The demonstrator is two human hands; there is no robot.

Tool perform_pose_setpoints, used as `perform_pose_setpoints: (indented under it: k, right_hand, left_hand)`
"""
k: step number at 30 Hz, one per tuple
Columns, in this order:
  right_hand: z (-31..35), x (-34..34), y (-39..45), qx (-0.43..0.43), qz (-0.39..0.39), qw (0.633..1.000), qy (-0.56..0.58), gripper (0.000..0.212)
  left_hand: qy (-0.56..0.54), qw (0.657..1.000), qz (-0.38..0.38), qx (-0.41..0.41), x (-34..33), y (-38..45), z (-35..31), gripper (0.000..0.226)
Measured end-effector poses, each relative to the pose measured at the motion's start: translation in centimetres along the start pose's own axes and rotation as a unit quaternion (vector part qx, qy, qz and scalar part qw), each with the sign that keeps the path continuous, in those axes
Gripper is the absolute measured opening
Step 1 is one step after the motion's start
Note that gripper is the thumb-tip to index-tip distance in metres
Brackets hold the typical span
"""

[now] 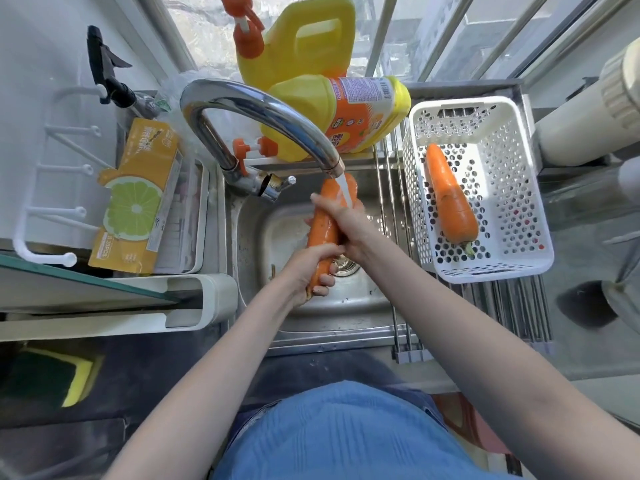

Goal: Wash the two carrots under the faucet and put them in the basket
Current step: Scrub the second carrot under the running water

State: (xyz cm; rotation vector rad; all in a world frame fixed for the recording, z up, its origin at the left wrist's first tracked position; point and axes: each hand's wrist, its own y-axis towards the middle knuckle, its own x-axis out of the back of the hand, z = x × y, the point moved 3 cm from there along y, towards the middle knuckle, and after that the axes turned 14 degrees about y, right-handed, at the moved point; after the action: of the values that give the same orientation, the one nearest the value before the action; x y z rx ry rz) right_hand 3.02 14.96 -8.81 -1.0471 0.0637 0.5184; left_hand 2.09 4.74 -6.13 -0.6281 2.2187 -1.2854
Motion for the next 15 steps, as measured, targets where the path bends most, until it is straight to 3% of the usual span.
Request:
perform_pose_setpoints:
  k: [2, 4, 7, 11, 13, 15]
  right_hand:
    - [-0.6, -0.2, -0.5, 0.028, -0.011, 0.994, -0.103, 0.122]
    - [-1.1, 0.0, -0.9, 0.042, -0.012, 0.986, -0.158, 0.125]
    - [-0.9, 0.1, -1.4, 0.08, -0.005, 0.977, -0.198, 0.1]
    - [0.2, 0.8, -1.6, 0.101, -0.103, 0.961, -0.235, 0.062]
    - [0.8, 0.6, -2.1, 0.056, -0.122, 0.965, -0.225, 0.057]
    - [1.2, 0.4, -2.1, 0.036, -0.107, 0.958, -0.262, 0.067]
  left_hand:
    - [-0.015, 1.0, -0.025, -0.004, 0.1, 0.2, -0.2, 0.011]
    - [-0.028, 0.999, -0.037, -0.007, 0.0, 0.5, -0.1, 0.008]
    - [-0.029, 0.999, -0.032, -0.008, -0.2, 0.5, 0.2, 0.011]
    - [-0.006, 1.0, -0.006, 0.002, -0.6, -0.1, 0.3, 0.014]
    - [0.007, 1.0, -0.002, -0.001, -0.6, -0.4, 0.4, 0.011]
    - [-0.001, 1.0, 0.001, -0.003, -0.6, -0.6, 0.5, 0.009]
